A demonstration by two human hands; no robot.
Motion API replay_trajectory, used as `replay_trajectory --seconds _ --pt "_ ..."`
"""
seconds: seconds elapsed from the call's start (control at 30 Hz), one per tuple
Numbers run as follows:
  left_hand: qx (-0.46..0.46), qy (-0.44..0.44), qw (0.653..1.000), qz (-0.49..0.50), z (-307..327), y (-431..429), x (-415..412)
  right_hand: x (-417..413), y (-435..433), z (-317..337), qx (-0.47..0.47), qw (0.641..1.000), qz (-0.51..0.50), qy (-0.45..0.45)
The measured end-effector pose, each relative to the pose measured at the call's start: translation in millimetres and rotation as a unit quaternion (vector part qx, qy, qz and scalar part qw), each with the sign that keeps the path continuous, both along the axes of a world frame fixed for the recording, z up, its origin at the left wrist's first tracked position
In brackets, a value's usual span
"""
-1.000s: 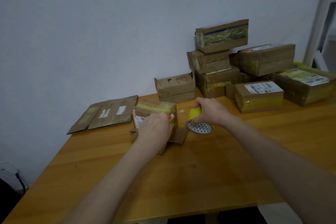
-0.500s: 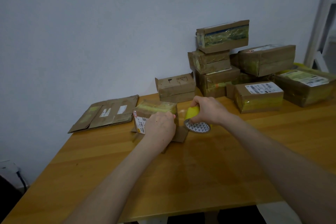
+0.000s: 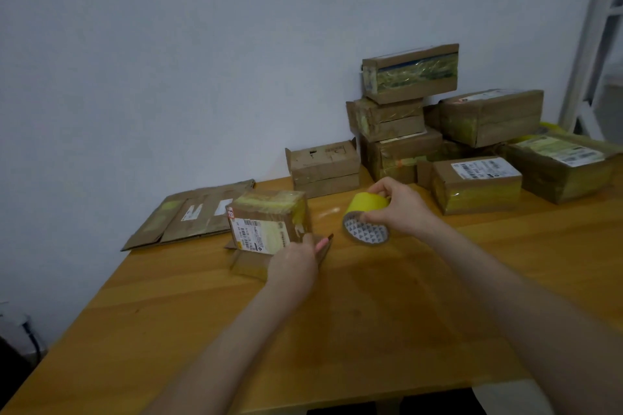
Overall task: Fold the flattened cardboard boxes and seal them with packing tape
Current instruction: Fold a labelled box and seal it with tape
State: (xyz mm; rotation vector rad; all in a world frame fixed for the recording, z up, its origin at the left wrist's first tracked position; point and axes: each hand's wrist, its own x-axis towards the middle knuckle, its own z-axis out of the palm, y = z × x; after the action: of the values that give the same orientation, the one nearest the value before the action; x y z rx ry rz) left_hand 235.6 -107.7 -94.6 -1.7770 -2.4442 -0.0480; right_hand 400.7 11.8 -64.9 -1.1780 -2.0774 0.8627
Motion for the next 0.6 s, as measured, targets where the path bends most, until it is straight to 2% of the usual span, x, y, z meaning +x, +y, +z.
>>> replay_trajectory --seconds 0.1,0.17,0.23,0.27,0.4,0.47,0.6 --pt "-0.029 0.012 0.999 -0.027 -11 4 -3 9 0 -2 -0.012 0.998 0.000 0.059" --pt "0.073 -0.016 0.995 -0.067 -1 15 -1 13 0 -4 -0.013 0.996 0.006 0.090" --pt "0.194 -0.117 0.970 -0.089 20 30 6 17 -1 -6 -0.002 0.993 0.008 0.119" --pt "0.220 -0.186 0.954 -0.087 31 39 9 18 -2 -7 0.006 0.991 0.009 0.134" --pt "0.158 -0.454 0.876 -0.044 47 68 28 27 -2 -9 0.035 0.985 0.015 0.166" --pt "0.144 -0.512 0.846 -0.042 46 75 37 33 -2 -11 0.038 0.984 0.014 0.174" --pt "0.199 -0.562 0.802 -0.049 44 83 51 46 2 -17 0.049 0.982 0.003 0.180"
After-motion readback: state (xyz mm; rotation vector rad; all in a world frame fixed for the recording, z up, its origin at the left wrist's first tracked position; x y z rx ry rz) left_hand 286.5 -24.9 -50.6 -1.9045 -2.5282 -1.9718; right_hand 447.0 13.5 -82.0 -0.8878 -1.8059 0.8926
